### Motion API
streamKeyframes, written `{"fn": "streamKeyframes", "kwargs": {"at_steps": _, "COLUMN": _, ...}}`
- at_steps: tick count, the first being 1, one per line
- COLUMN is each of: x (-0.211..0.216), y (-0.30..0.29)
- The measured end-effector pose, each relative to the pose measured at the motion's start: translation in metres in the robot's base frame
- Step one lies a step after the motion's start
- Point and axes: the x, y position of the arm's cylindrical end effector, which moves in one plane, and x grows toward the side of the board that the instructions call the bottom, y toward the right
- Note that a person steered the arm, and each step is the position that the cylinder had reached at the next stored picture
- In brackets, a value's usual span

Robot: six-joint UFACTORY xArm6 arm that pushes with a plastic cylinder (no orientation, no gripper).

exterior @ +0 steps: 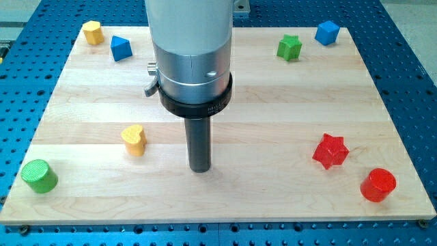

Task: Place your arm at the center of the board

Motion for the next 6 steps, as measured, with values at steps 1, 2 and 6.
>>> {"fn": "streamKeyframes", "kwargs": {"at_steps": 1, "x": 0.0, "y": 0.0}}
{"fn": "streamKeyframes", "kwargs": {"at_steps": 2, "x": 0.0, "y": 0.001}}
{"fn": "streamKeyframes", "kwargs": {"at_steps": 6, "x": -0.136, "y": 0.001}}
